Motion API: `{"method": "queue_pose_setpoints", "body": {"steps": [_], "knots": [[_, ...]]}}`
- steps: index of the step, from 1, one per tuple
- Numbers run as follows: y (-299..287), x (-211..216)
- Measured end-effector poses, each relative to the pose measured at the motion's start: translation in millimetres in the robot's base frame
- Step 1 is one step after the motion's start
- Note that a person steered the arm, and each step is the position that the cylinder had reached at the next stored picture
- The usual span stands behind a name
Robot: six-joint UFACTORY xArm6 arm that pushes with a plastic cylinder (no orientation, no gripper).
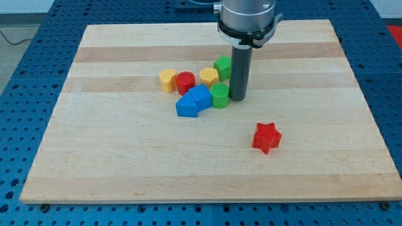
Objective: Place the red star adjacent to green circle
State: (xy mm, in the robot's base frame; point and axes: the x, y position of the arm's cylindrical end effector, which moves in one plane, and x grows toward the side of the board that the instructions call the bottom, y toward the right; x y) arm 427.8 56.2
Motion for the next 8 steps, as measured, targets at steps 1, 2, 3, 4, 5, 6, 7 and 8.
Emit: {"method": "queue_pose_setpoints", "body": {"steps": [1, 2, 3, 4, 5, 6, 7, 8], "knots": [[57, 31], [138, 68], [191, 110], [148, 127], [61, 123], [26, 109], [40, 101], [43, 126]]}}
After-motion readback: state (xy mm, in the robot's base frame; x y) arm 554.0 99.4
